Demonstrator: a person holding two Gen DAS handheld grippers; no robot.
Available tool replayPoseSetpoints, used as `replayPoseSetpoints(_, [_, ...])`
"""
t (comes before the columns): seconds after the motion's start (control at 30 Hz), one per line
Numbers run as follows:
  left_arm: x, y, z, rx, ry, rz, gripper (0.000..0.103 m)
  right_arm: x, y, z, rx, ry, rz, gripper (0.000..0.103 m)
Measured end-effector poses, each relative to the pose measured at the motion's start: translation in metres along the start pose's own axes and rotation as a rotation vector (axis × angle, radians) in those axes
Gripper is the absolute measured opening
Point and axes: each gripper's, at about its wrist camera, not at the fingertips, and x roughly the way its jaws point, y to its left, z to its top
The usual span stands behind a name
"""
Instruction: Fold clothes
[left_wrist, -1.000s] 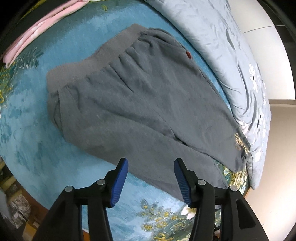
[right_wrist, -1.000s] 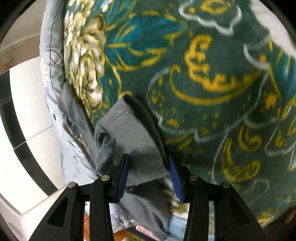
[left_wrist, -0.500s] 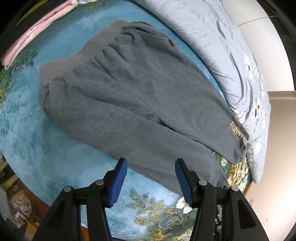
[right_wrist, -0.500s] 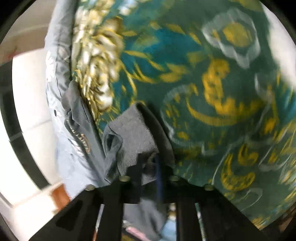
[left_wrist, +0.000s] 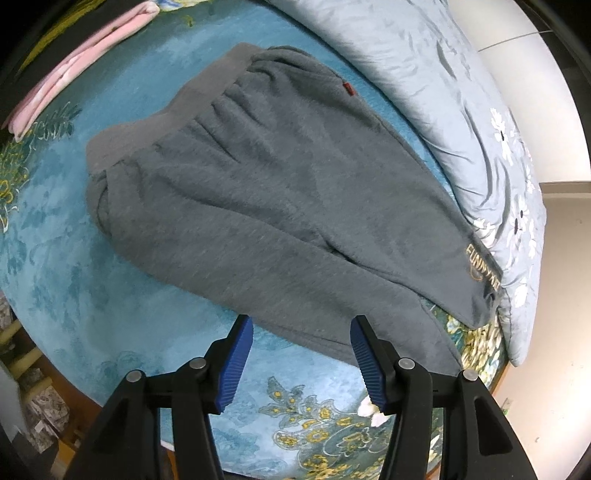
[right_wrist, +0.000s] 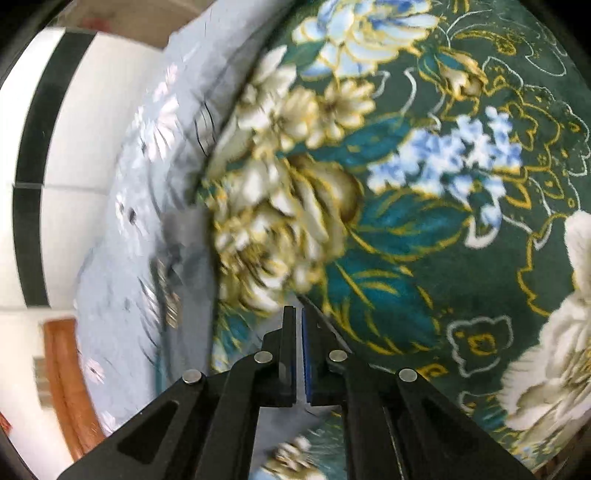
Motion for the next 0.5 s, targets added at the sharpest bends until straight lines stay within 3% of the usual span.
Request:
replayPoseSetpoints(0.1, [-0.001,0.005,0.000,-0.011,-0.003,0.007,0.062,-0.010,-0.015,-0.025,0.014,0.033,-0.007,0.006])
replayPoseSetpoints(0.17, [-0.002,0.010,0.000,-0.019,-0.006,0.014,0.063,-0.008,-0.026,-0.041,0.042,0.069,0.024,0.022])
replayPoseSetpoints(0.2, [-0.002,0.013,0.000,-0.025,-0.011,0.019,0.063,-0.001,-0.030,-0.049,0.052,0.088,0.032,0.040])
replayPoseSetpoints(0.23, [-0.004,0.016,0.001,-0.034,-0.021,0.030,0.063,0.003,-0.033,-0.055,0.058,0.101,0.034,0.045])
replayPoseSetpoints(0.37, [-0.012,0.034,0.002,-0.073,-0.067,0.080,0.063,0.021,-0.041,-0.074,0.113,0.138,0.034,0.045])
replayPoseSetpoints(0.5, [-0.020,0.067,0.004,-0.159,-0.104,0.119,0.063,0.032,-0.041,-0.080,0.168,0.111,0.036,0.045])
